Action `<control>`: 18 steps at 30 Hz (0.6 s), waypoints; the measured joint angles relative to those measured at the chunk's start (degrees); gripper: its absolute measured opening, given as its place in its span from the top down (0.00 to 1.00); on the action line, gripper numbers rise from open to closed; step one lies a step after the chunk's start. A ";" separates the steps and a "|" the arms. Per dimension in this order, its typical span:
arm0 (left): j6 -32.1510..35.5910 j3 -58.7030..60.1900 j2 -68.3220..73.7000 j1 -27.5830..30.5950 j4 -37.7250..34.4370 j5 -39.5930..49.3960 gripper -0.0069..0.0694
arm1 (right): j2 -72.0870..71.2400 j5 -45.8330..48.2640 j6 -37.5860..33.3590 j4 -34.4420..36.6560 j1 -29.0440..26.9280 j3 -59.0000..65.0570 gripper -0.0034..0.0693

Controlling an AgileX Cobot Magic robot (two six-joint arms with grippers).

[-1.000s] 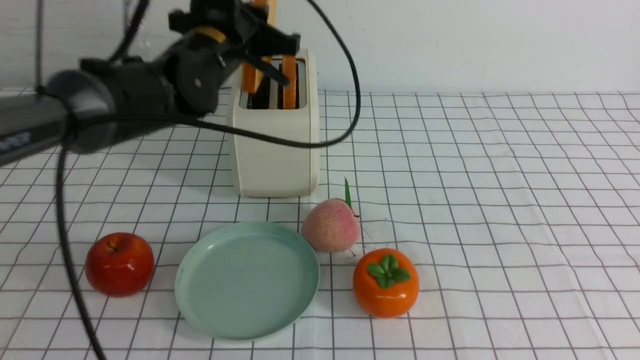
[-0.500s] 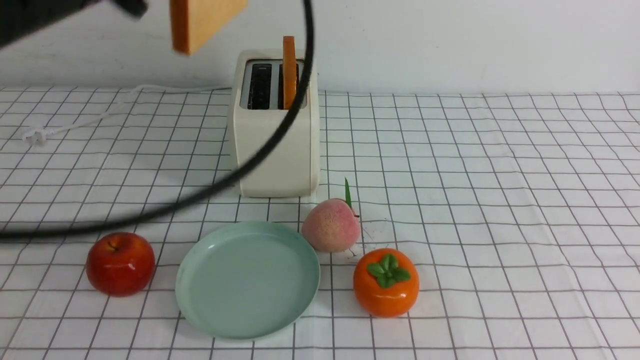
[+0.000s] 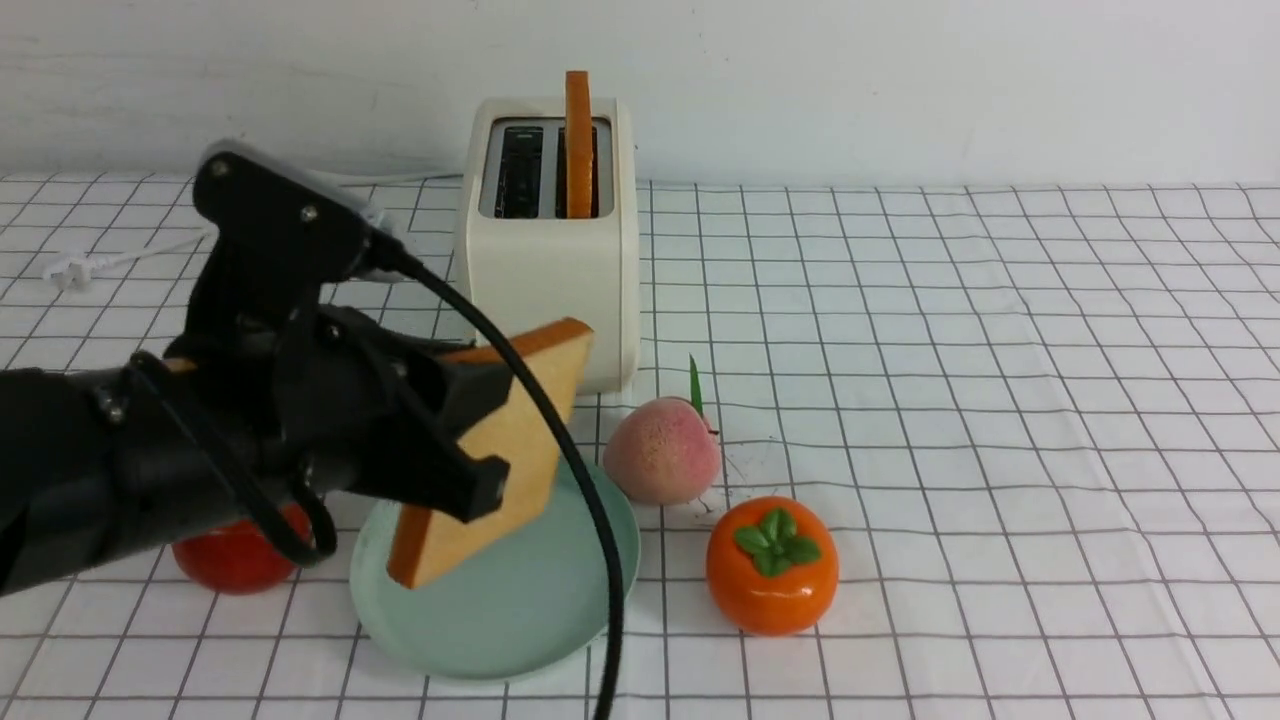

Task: Take toasted bread from bread machine on white checkered table place on plate.
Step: 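Place the slice of bread on the plate with the left gripper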

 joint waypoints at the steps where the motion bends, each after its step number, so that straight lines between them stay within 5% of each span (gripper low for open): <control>1: -1.30 -0.27 -0.26 -0.13 0.19 3.41 0.76 | 0.00 0.39 0.00 0.22 0.00 0.00 0.98; 5: -9.49 -1.87 -1.35 -0.26 8.08 17.53 0.76 | 0.00 0.70 0.00 0.54 0.00 0.00 0.98; 9: -27.14 -6.42 -2.53 0.03 29.10 27.78 0.76 | 0.00 0.70 0.00 0.67 0.00 0.00 0.98; 10: -28.16 -6.98 -2.54 0.03 30.32 27.96 0.76 | 0.00 0.70 0.00 0.67 0.00 0.00 0.98; 12: -42.19 -10.04 -2.84 0.58 47.78 28.06 0.76 | 0.00 0.82 0.00 0.86 0.00 0.00 0.98; 15: -53.52 -11.00 -2.25 0.44 61.73 26.03 0.76 | 0.00 1.00 0.00 1.19 0.00 0.00 0.98; 18: -60.86 -11.18 0.59 -1.75 70.35 25.37 0.76 | 0.00 1.44 0.00 1.75 0.00 0.00 0.98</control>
